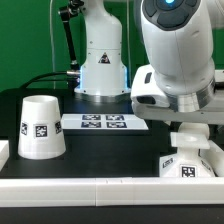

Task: Assemble lamp

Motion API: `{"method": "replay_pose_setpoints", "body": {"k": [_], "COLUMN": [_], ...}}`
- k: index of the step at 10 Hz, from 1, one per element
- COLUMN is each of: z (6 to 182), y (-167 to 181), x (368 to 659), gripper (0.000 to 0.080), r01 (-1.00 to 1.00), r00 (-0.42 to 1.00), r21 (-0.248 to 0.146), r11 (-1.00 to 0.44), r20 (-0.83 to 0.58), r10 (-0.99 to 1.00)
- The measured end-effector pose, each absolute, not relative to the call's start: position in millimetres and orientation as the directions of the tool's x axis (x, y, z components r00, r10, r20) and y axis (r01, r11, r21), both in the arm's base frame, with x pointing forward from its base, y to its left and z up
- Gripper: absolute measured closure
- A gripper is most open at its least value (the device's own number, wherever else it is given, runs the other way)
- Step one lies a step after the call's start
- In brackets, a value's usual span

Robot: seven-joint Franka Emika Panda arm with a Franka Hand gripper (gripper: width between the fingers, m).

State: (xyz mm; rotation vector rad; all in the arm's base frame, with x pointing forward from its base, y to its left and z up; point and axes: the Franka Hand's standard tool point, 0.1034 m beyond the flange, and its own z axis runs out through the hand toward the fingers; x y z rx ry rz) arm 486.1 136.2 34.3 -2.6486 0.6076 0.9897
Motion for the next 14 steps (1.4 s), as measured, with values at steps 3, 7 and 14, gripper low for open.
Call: {"method": "replay_pose_setpoints", "body": {"k": [3,7,14], "z": [25.0,19.4,13.1], "y": [135.5,145.6,140.6], "x": [478.2,470.2,462.8], "gripper": [0.0101,0.0101,0.0222], "r01": [-0.468,-0.484,-0.512], "r00": [0.68,0.666,0.637], "r21": [-0.074,-0.051,-0.018], "r11": [-0.881,-0.874,-0.859], "r20": [-0.667,-0.67,-0.679], "r10": [-0.305,-0.329,-0.365]}}
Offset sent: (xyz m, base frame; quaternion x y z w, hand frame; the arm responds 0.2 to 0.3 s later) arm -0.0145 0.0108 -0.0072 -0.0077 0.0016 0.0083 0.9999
